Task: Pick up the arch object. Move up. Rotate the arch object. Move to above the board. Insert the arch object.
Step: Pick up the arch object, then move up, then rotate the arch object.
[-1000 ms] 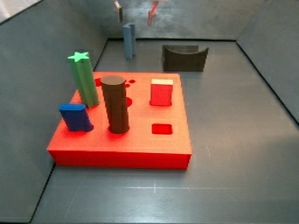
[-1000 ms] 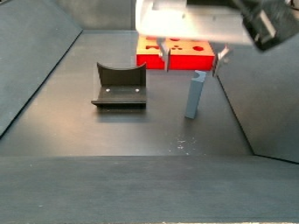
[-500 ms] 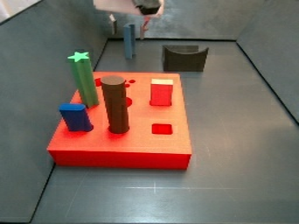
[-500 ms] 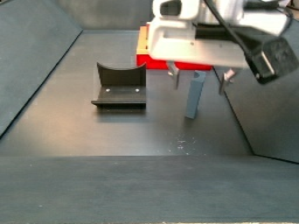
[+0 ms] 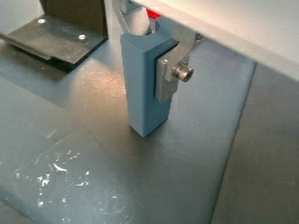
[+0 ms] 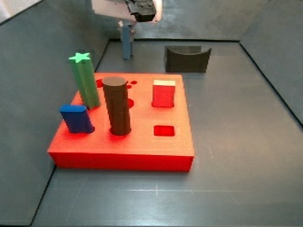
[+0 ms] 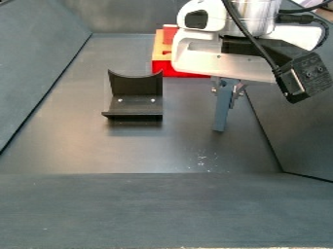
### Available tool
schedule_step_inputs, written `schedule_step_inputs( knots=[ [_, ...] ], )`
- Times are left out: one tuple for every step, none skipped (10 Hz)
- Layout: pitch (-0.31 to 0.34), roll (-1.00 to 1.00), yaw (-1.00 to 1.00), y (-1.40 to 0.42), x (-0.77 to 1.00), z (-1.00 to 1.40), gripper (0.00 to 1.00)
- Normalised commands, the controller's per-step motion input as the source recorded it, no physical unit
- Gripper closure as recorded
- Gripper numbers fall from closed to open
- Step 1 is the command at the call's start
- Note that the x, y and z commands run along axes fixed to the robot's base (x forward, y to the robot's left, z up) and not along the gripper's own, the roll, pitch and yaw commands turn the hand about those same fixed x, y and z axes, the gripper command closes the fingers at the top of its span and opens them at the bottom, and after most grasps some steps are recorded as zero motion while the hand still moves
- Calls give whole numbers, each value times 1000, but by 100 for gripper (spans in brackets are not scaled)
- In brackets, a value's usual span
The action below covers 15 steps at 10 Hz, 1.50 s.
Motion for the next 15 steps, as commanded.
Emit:
schedule_step_inputs(
  knots=[
    [0,0,0,0,0,0,100],
    [0,0,0,0,0,0,100],
    [0,0,0,0,0,0,100],
    [0,0,0,0,0,0,100],
    [0,0,0,0,0,0,100],
    [0,0,0,0,0,0,100],
    [0,0,0,0,0,0,100],
    [0,0,0,0,0,0,100],
    [0,0,0,0,0,833,100],
    [2,7,-32,23,32,815,100],
    [43,20,-36,29,11,689,100],
    [59,30,-37,26,6,609,100],
    [69,51,-30,18,-5,440,100],
    [78,69,-16,8,-10,263,100],
    [0,0,0,-545,264,1000,100]
  ],
)
